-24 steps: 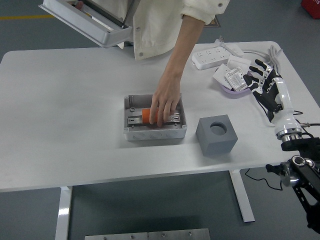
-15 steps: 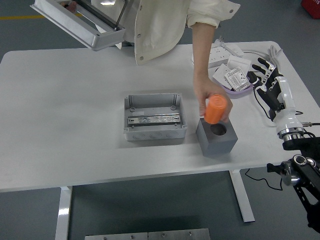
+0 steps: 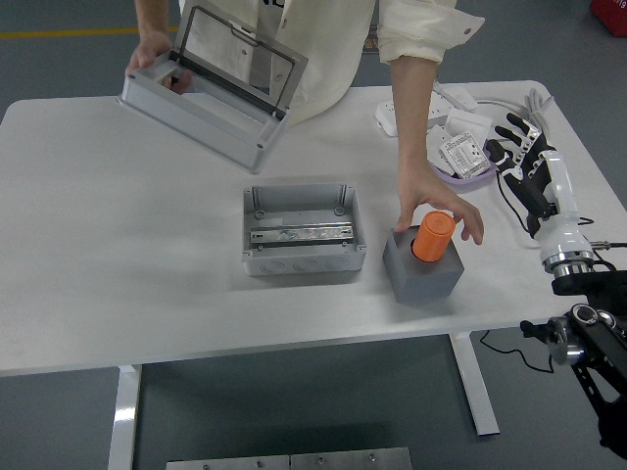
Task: Fetch the battery,place it into the box,close the lid of the box
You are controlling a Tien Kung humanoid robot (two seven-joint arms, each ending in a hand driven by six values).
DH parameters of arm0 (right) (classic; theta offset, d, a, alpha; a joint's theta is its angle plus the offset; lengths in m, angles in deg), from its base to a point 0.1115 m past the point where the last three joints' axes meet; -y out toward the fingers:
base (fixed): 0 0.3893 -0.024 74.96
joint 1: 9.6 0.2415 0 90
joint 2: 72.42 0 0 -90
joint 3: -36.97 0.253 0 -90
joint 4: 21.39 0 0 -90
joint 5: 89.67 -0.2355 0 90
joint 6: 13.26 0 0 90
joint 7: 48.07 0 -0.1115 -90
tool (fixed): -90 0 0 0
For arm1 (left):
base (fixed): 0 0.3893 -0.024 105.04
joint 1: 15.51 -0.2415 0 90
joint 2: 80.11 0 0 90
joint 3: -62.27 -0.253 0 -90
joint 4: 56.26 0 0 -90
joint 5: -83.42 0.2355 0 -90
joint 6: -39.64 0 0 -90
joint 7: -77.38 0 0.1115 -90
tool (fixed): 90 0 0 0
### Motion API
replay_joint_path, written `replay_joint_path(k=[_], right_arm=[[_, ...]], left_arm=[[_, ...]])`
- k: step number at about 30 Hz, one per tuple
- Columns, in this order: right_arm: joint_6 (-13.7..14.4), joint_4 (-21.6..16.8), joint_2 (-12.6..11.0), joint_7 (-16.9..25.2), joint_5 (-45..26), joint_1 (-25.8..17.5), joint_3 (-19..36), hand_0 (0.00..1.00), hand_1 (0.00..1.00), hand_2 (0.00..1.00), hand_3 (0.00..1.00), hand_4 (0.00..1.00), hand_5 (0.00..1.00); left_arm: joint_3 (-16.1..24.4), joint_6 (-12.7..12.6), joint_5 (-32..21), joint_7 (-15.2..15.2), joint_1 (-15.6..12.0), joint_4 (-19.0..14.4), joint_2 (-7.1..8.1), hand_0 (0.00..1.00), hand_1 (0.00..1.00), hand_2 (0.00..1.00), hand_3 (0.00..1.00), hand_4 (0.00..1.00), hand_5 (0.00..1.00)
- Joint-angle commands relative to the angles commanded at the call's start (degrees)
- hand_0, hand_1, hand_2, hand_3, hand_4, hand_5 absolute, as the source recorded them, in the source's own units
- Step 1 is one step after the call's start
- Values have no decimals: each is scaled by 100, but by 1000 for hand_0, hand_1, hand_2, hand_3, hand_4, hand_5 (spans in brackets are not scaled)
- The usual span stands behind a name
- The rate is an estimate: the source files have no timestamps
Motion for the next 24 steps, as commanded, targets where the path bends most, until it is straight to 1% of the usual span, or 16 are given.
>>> replay_joint_path(k=[2,3,5,8,9,10,14,15,18,20,21,24], right_arm=[[34,-8,13,29,74,6,-33,737,717,812,858,986,581],[48,-4,21,45,99,11,-51,722,698,781,833,985,585],[83,22,44,95,125,29,-103,722,698,781,833,985,585],[144,95,85,203,109,78,-217,722,698,781,833,985,585],[168,123,100,243,96,98,-261,710,682,758,808,980,579],[199,158,119,290,84,124,-315,710,682,758,808,980,579],[360,376,190,503,-2,288,-621,710,682,758,808,980,579],[396,450,207,551,-31,340,-713,679,656,733,779,968,560],[480,660,266,663,-98,489,-978,679,656,733,779,968,560],[509,759,305,705,-132,566,-1112,679,656,733,779,968,560],[524,818,330,728,-154,615,-1192,658,642,716,760,952,550],[552,936,383,768,-187,716,-1334,658,642,716,760,952,550]], left_arm=[[-46,-1,-41,8,6,0,0,656,737,610,556,738,251],[-65,-2,-59,12,9,0,1,656,737,611,556,738,250],[-81,-2,-69,15,13,0,1,656,737,611,556,738,250],[-87,-1,-66,18,11,0,2,656,737,611,556,738,250],[-85,-1,-62,19,10,0,2,657,737,610,556,740,248],[-79,-1,-54,18,9,0,2,657,737,610,556,740,248],[-117,0,-84,26,19,0,-1,657,737,610,556,740,248],[-136,0,-100,30,23,0,-1,656,737,610,556,741,247],[-184,1,-138,38,39,0,-3,656,737,610,556,741,247],[-198,3,-143,38,47,0,-4,656,737,610,556,741,247],[-203,4,-141,37,50,0,-5,658,737,610,556,742,245],[-219,8,-146,37,53,0,-4,658,737,610,556,742,245]])
